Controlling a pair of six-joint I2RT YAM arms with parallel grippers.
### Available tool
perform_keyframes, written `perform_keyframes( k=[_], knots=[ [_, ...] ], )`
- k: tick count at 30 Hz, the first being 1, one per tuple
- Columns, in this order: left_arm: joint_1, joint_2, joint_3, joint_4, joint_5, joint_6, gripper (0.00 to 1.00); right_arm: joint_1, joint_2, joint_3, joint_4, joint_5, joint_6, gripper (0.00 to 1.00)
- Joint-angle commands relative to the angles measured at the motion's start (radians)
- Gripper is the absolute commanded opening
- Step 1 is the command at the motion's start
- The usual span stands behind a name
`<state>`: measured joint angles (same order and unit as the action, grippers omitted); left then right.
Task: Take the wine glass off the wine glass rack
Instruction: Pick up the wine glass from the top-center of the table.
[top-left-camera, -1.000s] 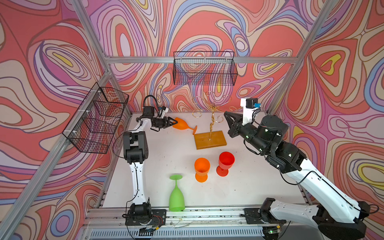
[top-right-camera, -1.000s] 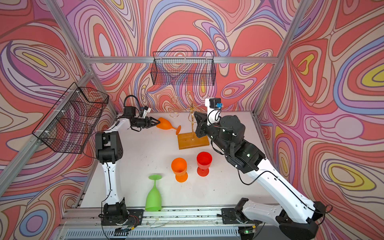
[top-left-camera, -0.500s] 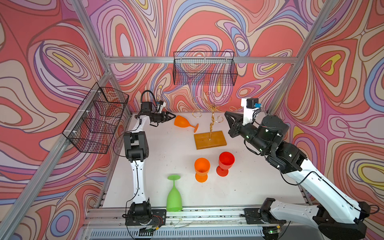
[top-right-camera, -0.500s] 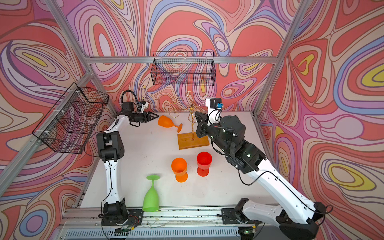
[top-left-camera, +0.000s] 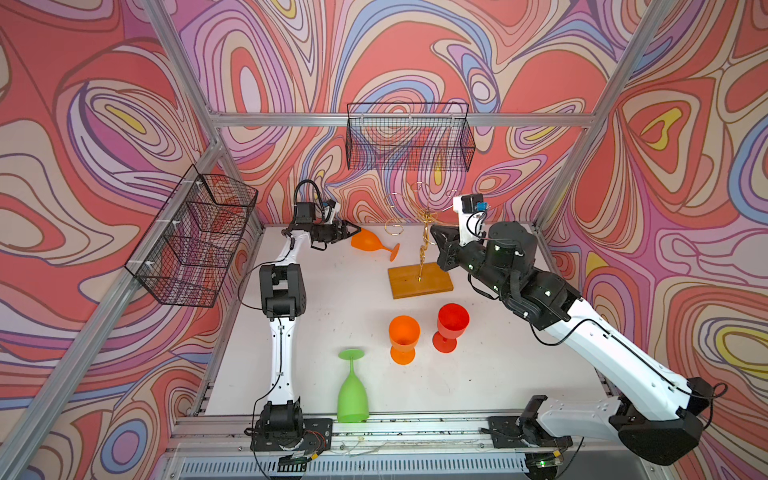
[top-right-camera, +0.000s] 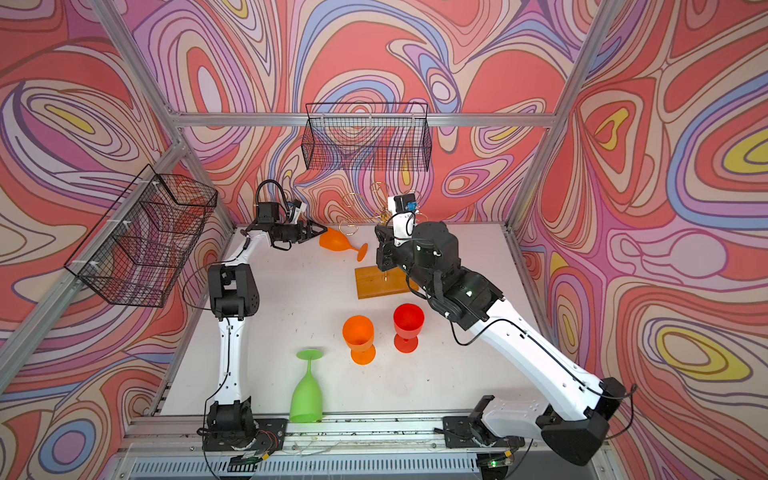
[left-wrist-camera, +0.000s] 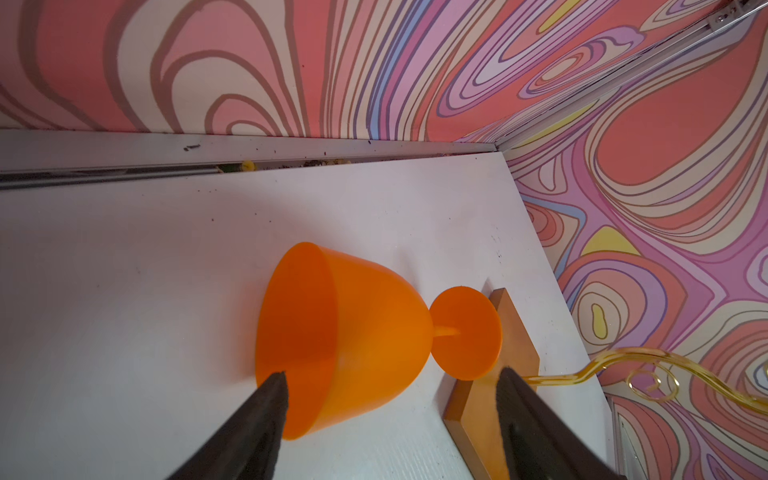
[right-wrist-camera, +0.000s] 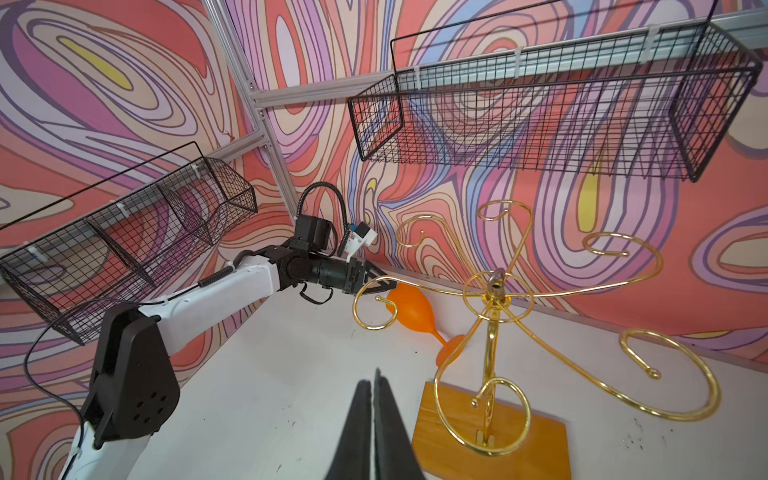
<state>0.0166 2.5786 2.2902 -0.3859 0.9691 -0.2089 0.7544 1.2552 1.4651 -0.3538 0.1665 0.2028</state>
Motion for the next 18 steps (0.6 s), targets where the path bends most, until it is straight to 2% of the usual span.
perform_keyframes(
  k=[1, 11, 18],
  knots=[
    [-0.017, -0.014, 0.044, -0.025, -0.082, 0.058, 0.79, 0.001, -0.012, 0.024, -0.002, -0.015, 0.001, 0.0],
    [-0.015, 0.025, 0.065, -0.047, -0.075, 0.069, 0.79, 0.002, -0.032, 0.011, -0.004, -0.001, -0.003, 0.0],
    [-0.017, 0.051, 0.13, -0.161, -0.028, 0.116, 0.78, -0.006, -0.04, 0.006, 0.002, 0.005, -0.009, 0.0]
  ],
)
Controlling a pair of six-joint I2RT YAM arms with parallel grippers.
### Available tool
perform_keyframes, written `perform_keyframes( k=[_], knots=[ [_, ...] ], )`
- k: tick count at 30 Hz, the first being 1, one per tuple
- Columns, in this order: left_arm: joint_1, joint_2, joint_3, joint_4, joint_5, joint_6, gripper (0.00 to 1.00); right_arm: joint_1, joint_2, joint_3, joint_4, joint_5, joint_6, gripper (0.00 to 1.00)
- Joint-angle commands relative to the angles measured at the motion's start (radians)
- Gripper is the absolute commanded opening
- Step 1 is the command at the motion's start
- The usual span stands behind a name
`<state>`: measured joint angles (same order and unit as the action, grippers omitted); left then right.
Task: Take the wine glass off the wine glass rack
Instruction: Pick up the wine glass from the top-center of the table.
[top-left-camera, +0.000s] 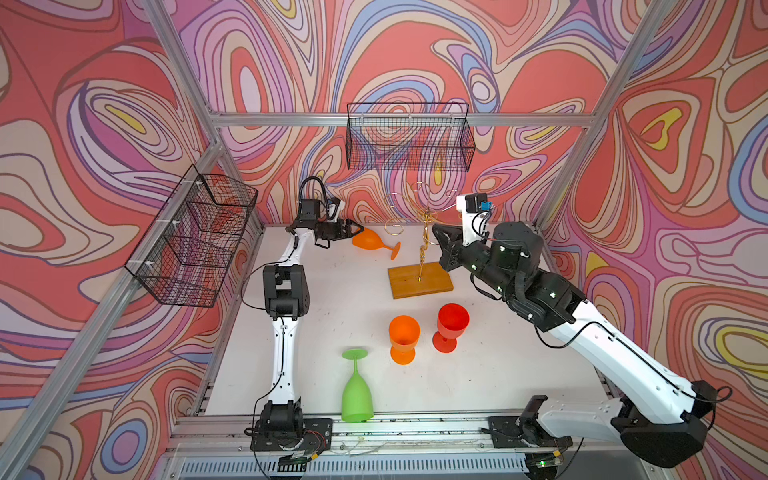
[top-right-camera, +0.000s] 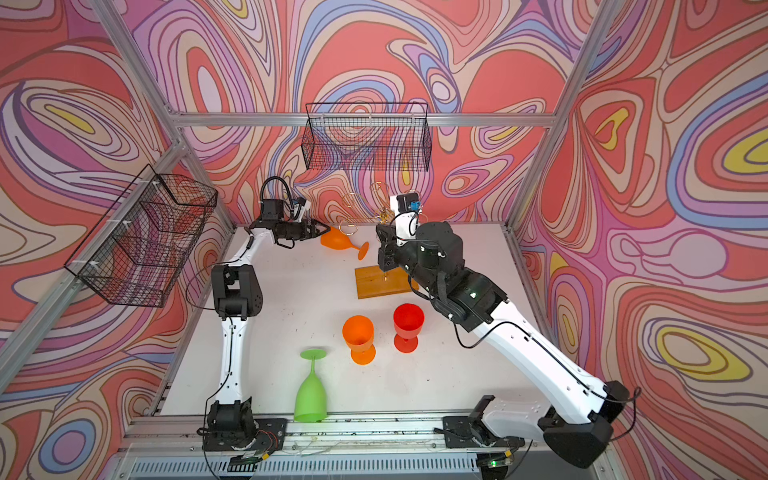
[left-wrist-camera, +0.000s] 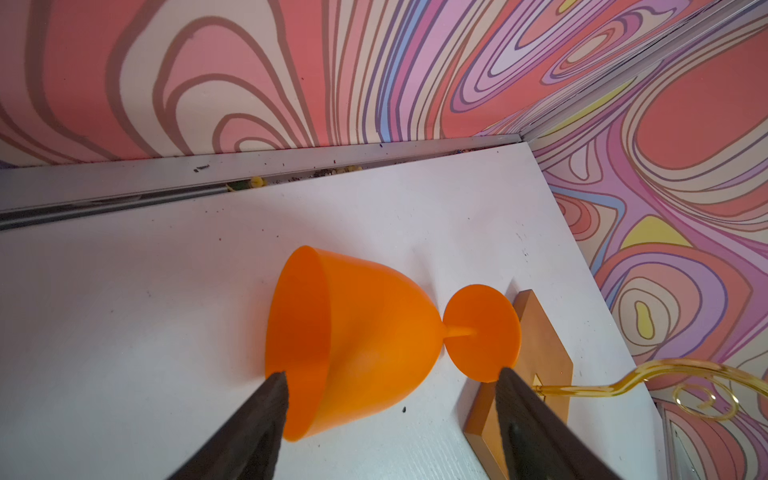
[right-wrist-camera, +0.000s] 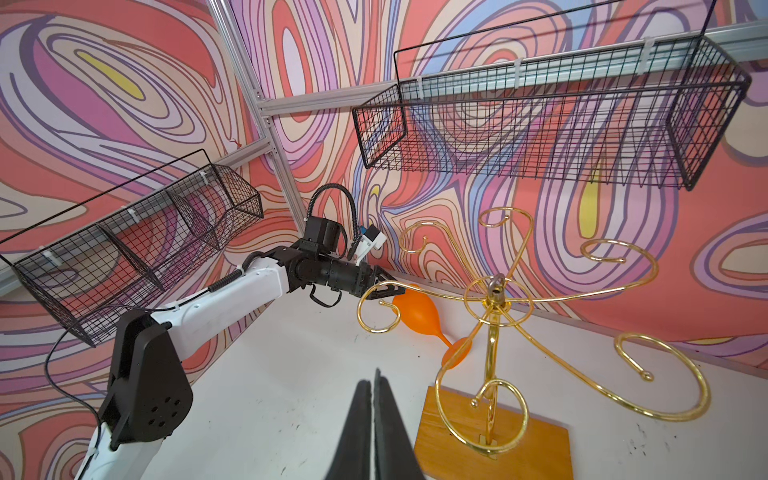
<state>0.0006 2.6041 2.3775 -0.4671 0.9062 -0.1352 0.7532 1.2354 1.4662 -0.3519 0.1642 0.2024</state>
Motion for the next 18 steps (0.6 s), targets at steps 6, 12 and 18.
perform_keyframes(
  k=[6, 12, 18],
  knots=[
    [0.001, 0.055, 0.088, -0.112, 0.075, 0.021, 0.78, -0.006, -0.029, 0.002, 0.004, -0.001, -0.005, 0.0],
    [0.001, 0.07, 0.101, -0.148, 0.113, 0.009, 0.77, -0.008, -0.045, -0.006, 0.004, -0.003, 0.002, 0.0],
    [0.001, 0.059, 0.083, -0.177, 0.122, 0.017, 0.76, -0.008, -0.05, -0.013, 0.013, -0.012, 0.004, 0.0]
  ],
)
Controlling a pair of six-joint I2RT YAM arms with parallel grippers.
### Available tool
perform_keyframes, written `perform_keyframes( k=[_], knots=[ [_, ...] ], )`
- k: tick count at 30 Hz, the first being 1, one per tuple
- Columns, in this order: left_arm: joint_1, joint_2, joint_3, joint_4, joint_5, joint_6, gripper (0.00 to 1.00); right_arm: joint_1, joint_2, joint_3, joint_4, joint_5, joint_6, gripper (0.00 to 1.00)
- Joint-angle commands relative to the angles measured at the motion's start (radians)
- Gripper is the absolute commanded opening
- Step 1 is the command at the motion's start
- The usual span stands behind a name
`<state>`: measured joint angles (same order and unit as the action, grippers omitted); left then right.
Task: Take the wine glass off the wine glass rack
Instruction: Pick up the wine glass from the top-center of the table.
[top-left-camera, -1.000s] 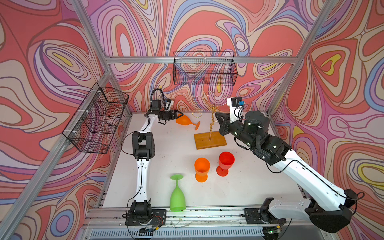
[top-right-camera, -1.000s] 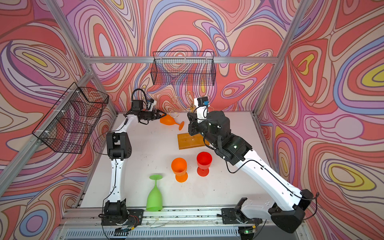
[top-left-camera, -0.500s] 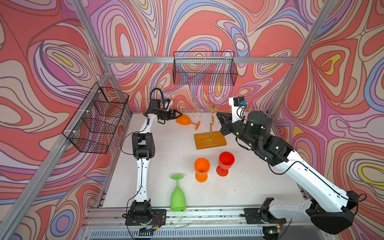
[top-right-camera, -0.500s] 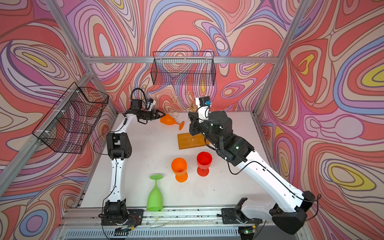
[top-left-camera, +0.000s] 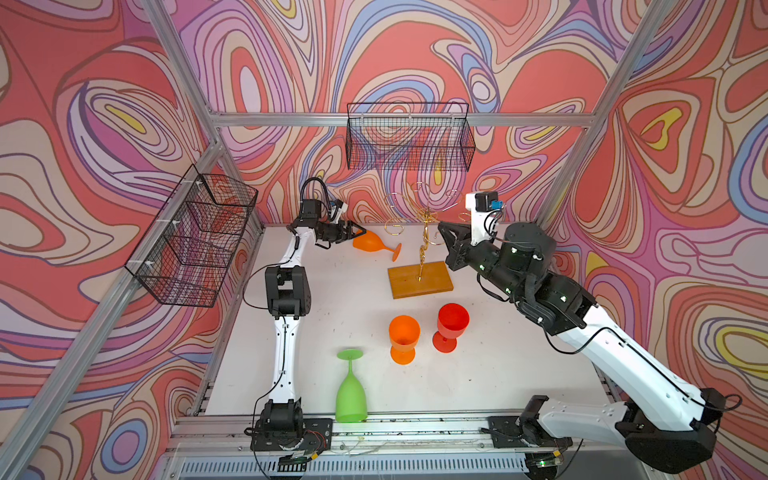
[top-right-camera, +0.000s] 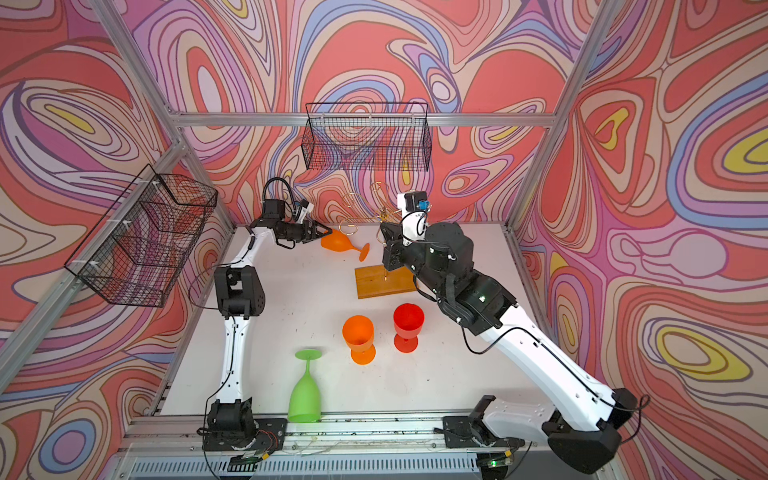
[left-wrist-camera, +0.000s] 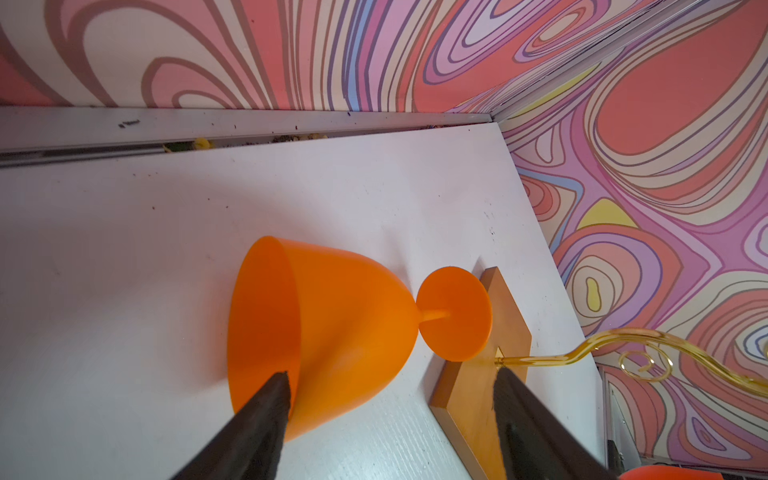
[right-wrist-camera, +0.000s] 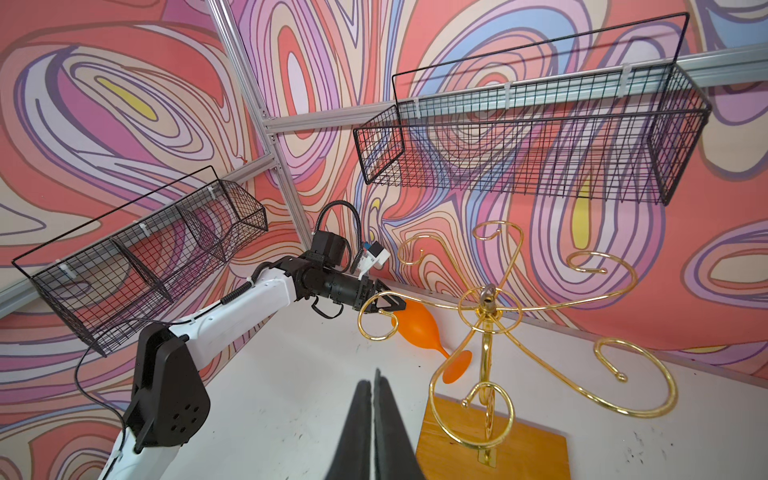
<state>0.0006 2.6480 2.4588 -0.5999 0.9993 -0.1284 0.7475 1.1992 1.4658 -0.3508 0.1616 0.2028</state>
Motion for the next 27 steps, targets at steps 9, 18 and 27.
perform_keyframes(
  k=[9, 18, 27],
  knots=[
    [-0.001, 0.027, -0.004, -0.086, 0.058, 0.006, 0.77, -0.005, -0.03, -0.032, 0.016, -0.002, 0.003, 0.0],
    [-0.001, 0.039, -0.018, -0.089, 0.08, -0.018, 0.77, -0.01, -0.033, -0.041, 0.023, -0.007, 0.004, 0.0],
    [-0.001, 0.063, -0.02, -0.063, 0.145, -0.076, 0.72, -0.013, -0.041, -0.045, 0.024, -0.009, 0.011, 0.0]
  ],
)
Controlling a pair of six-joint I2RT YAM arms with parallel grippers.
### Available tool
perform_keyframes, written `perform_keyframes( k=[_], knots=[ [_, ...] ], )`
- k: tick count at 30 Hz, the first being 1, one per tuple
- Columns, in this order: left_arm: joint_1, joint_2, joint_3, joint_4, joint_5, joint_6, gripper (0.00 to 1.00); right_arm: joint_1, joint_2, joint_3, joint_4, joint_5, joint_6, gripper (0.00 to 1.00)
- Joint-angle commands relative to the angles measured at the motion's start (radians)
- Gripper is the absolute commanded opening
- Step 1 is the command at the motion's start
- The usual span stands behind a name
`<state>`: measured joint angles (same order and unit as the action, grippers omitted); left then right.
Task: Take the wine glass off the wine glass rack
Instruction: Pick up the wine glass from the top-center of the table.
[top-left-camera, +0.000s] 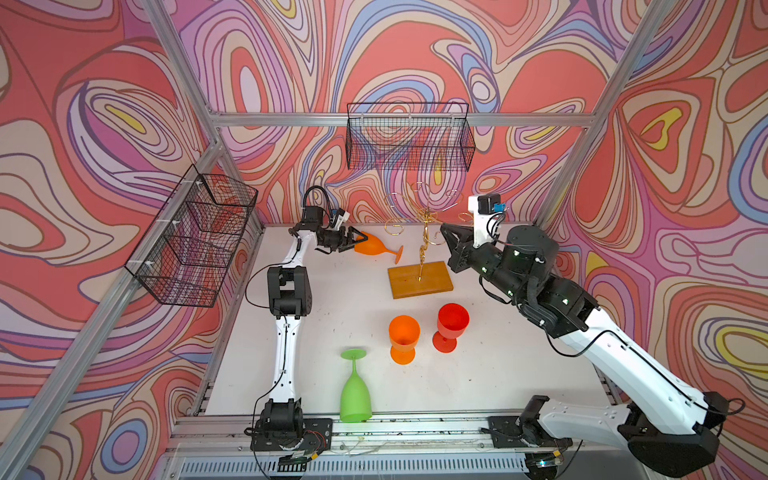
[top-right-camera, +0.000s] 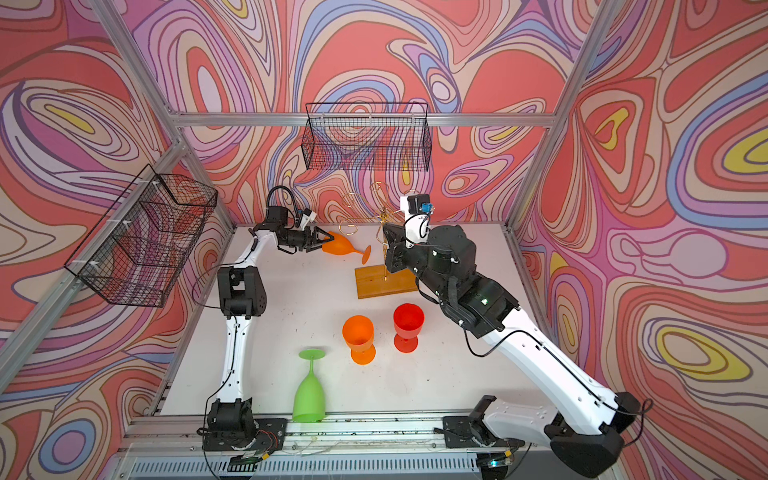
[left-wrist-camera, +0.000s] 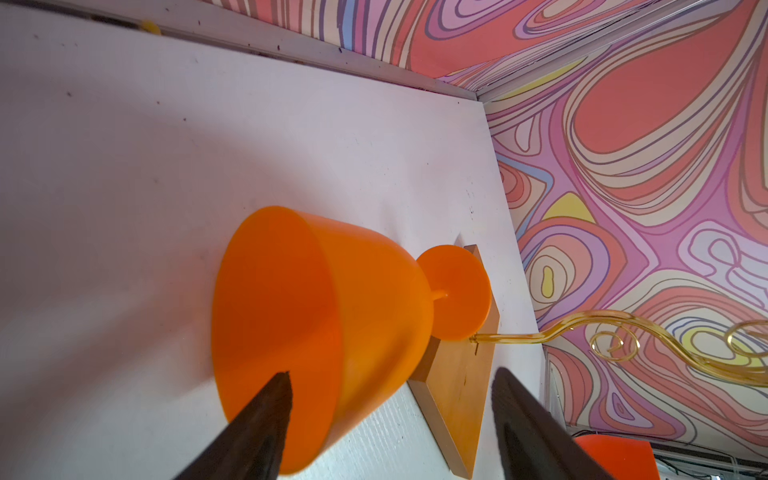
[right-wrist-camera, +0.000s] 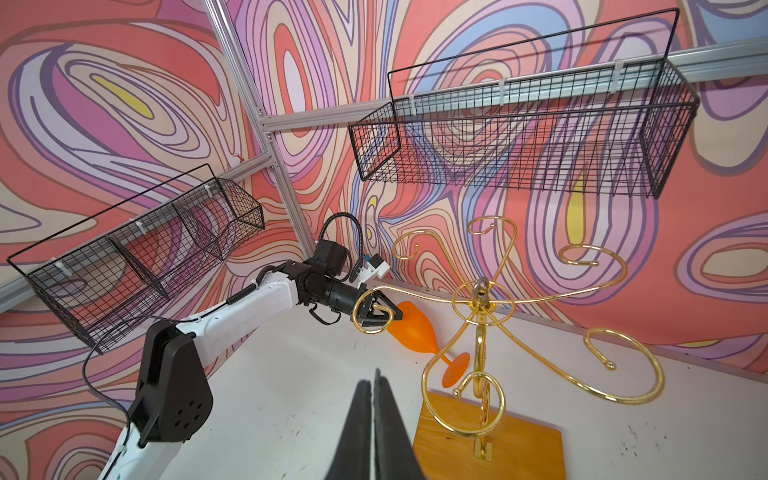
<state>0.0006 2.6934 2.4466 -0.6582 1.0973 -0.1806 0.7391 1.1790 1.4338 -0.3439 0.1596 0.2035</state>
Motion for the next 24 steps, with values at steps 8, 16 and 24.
perform_keyframes(
  k=[8, 16, 24],
  knots=[
    [-0.004, -0.013, -0.069, 0.07, 0.064, -0.054, 0.58, -0.008, -0.018, -0.015, 0.022, -0.013, 0.013, 0.0],
    [-0.013, -0.016, -0.091, 0.096, 0.075, -0.071, 0.39, -0.01, -0.027, -0.019, 0.022, -0.015, 0.014, 0.0],
    [-0.014, -0.024, -0.126, 0.168, 0.092, -0.122, 0.01, -0.015, -0.028, -0.023, 0.02, -0.013, 0.015, 0.0]
  ],
)
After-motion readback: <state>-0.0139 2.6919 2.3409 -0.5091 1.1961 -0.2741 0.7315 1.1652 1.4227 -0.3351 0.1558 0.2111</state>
